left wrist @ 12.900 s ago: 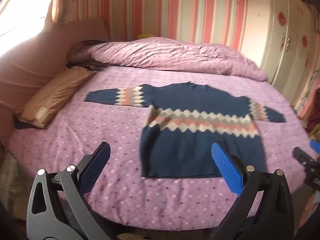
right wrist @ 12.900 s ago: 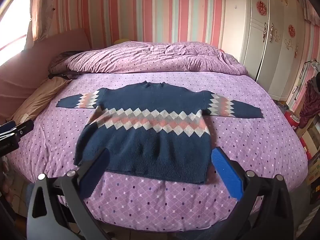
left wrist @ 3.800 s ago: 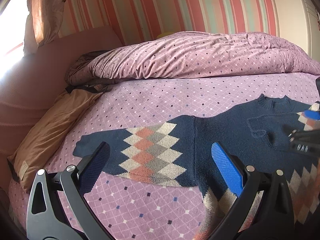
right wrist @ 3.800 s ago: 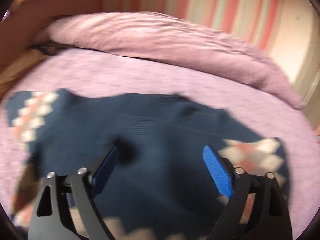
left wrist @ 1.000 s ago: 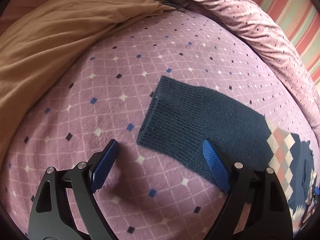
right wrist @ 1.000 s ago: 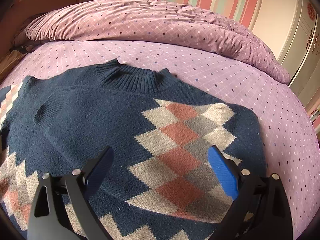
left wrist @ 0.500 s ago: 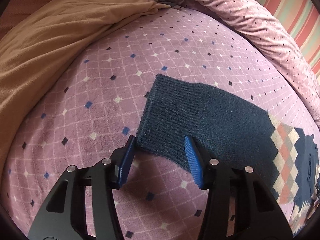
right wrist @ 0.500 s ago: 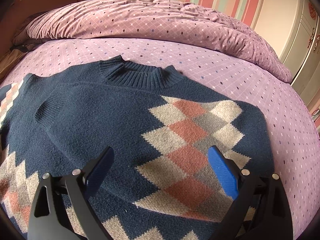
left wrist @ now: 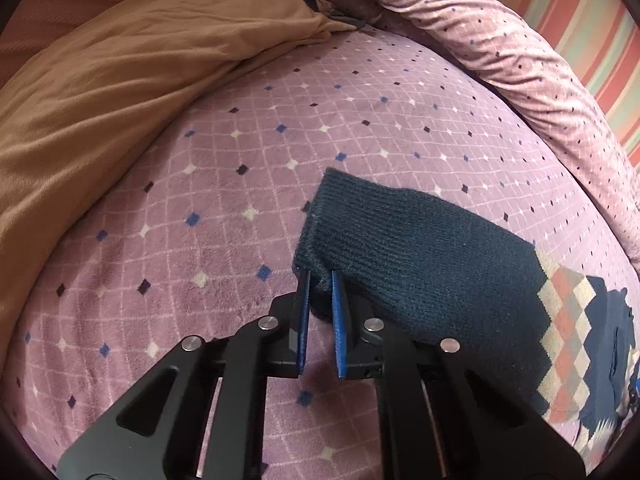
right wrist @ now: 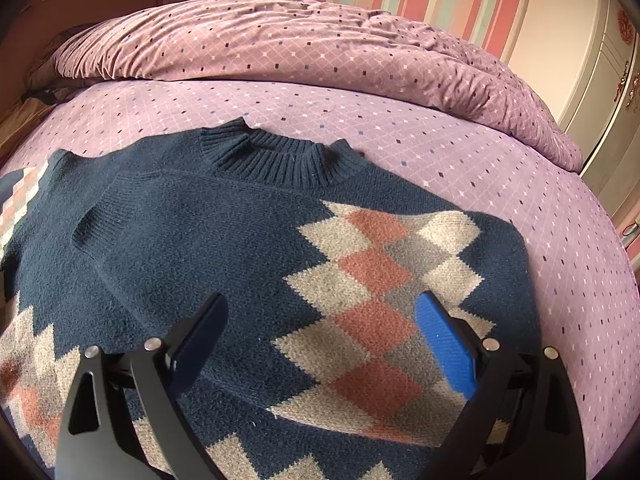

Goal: Fold small clothes
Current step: 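Lift the sleeve with the left tool and lay it across the sweater body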

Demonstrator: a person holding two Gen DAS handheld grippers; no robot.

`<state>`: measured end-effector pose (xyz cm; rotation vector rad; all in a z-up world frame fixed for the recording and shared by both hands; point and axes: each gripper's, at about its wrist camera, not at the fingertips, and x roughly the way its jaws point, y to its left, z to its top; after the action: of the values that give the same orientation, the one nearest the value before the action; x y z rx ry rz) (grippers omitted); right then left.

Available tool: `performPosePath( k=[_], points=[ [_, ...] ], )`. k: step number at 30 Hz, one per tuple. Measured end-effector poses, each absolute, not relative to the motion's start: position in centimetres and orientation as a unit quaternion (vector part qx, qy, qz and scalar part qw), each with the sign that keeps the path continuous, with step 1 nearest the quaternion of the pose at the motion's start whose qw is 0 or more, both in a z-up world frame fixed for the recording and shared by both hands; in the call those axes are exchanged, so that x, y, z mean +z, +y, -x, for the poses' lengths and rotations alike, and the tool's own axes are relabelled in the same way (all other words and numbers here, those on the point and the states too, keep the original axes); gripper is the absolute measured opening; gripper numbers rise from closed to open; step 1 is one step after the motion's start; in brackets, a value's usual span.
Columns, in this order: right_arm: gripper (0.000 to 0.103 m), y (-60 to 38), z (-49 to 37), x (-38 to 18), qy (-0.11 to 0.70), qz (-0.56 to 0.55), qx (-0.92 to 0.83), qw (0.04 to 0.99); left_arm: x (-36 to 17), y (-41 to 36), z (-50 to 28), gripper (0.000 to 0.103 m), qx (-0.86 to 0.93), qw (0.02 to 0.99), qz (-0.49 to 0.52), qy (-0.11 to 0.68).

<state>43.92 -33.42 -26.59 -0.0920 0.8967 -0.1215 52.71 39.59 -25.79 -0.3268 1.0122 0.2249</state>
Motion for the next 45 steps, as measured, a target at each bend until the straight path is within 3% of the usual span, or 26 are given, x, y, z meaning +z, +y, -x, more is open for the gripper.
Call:
performPosePath(
  k=[8,21,34,45],
  points=[
    [0.095,-33.6,-43.7,-26.5,0.433,0.043,-0.059,0.898,-24.3,38.6,-52.8,0.007,0.118,0.863,0.143,0.47],
    [0.095,-34.2,-41.7,-24.4,0.42,0.036,-0.047,0.905,-15.4,31.0,-53.0,0.007,0.074,0.897,0.066,0.431],
    [0.095,-36.9,-38.2,-21.1,0.402,0.032,-0.036,0.914,-9.6,15.2,-53.4,0.007,0.009,0.91,0.006,0.415],
    [0.095,-41.4,-35.7,-19.9,0.386,-0.009,-0.037,0.922,-8.3,-0.1,-53.4,0.007,-0.054,0.908,-0.027,0.414]
  ],
)
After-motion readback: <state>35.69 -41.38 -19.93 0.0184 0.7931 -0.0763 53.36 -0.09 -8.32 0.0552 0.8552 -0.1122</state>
